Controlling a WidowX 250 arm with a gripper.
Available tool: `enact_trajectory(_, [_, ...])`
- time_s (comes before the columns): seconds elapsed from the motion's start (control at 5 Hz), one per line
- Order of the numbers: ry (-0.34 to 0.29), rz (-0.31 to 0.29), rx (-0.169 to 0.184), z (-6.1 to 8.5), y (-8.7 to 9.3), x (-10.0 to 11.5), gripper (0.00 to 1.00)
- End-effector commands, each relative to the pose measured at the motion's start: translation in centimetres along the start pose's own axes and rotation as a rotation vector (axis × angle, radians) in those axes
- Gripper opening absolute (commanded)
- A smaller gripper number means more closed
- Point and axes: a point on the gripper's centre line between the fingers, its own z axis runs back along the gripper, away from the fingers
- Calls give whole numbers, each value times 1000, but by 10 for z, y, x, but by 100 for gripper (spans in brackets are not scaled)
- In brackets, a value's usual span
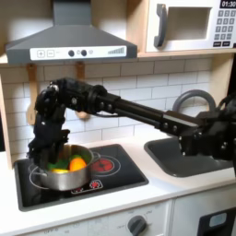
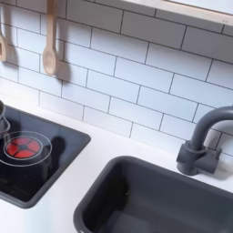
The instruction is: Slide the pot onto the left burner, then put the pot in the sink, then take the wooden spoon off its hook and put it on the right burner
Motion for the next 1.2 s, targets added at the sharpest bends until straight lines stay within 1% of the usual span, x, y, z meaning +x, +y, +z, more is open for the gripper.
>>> enact_trajectory(0.0, [11, -67, -29, 5, -31, -7, 100])
enact_trajectory(0.2, [19, -111, -35, -4, -51, -14, 100])
enact_trajectory(0.4, [37, -142, -29, -19, -58, -17, 100])
enact_trajectory(0.6, [39, -147, -27, -25, -61, -16, 100])
enact_trajectory(0.8, [35, -128, -22, -24, -55, -17, 100])
enact_trajectory(1.0, [32, -114, -15, -32, -53, -22, 100])
